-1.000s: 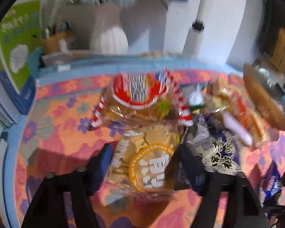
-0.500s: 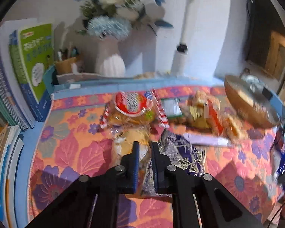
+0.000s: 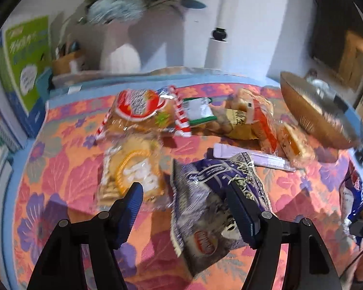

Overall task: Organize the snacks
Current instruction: 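Grasp the clear cookie bag with the left tool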

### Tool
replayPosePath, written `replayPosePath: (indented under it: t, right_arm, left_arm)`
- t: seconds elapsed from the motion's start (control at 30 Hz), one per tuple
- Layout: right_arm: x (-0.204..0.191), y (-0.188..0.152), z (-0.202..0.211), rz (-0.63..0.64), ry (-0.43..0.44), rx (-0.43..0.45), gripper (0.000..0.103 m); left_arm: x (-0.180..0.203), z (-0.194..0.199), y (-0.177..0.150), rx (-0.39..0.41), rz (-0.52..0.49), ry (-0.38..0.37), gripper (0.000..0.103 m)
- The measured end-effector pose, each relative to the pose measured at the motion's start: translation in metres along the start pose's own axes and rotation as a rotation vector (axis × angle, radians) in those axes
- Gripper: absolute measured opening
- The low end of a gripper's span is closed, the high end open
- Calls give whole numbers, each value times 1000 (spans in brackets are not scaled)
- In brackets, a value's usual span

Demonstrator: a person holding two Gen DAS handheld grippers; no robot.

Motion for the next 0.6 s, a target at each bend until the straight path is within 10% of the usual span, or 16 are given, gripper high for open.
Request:
replayPosePath:
  t: [0.2,0.27,0.4,0.6]
  right_arm:
    - [3,-1,0,13,-26,-3,61]
    - [4,-1,-2,5,-15,-6,61]
    - [3,-1,-10,2,-2,-17,61]
    - [1,-2,-19,12,-5,-40,61]
  left_arm:
    - [-46,13,19,63,148,41,72]
    - [-69,4,20,34,180,89,72]
    - [-62,-32,8,-121,176,-59,72]
    - [-63,-60,9,-100,183,28,59]
Point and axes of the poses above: each gripper's, at about its wrist camera, not at the fingertips, and z roughly against the way its jaws point, x to its right, y to its top, the point moved 10 cm from there along -z, roughly the way its jaws point, and after that the axes turned 2 degrees about y, right-handed, at the moved point
